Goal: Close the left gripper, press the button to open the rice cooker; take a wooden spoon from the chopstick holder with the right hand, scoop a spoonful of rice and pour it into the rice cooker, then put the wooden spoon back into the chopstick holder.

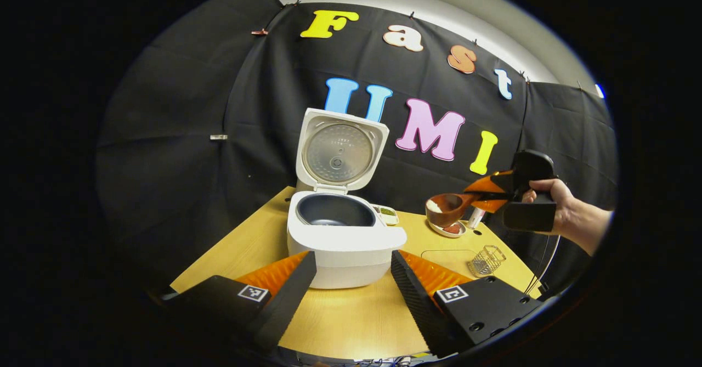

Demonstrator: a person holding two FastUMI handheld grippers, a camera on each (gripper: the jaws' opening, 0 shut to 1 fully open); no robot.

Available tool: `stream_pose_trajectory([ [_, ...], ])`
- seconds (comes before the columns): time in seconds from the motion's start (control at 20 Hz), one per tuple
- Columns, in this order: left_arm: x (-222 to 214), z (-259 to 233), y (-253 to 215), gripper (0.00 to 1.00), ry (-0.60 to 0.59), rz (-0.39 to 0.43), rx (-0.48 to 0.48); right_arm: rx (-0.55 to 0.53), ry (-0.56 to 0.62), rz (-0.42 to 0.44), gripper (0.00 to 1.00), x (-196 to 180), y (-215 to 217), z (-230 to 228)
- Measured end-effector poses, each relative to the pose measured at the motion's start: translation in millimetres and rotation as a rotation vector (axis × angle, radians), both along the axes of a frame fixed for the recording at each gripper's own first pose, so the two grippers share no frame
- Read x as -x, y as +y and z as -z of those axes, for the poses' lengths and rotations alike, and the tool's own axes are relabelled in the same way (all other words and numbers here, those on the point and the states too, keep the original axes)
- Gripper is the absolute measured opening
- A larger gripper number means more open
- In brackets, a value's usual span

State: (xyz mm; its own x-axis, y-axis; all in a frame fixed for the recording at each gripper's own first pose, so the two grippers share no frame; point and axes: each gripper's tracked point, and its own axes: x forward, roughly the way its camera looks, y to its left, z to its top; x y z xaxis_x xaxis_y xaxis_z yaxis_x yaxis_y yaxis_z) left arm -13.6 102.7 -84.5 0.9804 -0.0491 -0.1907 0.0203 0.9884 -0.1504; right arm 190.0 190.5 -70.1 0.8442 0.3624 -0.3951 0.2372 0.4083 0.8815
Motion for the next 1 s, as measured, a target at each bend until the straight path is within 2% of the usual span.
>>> stream_pose_trajectory([
  [0.1,1,4,7,0.95,0.003,-0.012,-0.022,-0.023,-0.007,-0.004,0.13,-8,17,-8],
  [0.3,7,11,17,0.95,0.021,-0.038,0.001,-0.066,-0.010,-0.021,0.13,-30,48,-16],
  [0.55,13,20,33,0.95,0.041,-0.049,-0.028,-0.071,0.005,-0.044,0.13,-60,88,-8],
  [0.7,13,26,42,0.95,0.054,-0.064,-0.017,0.003,-0.033,-0.098,0.13,-69,120,-8],
  [1.0,11,34,55,0.95,0.068,-0.094,0.005,0.270,-0.181,-0.249,0.13,-76,179,-5],
])
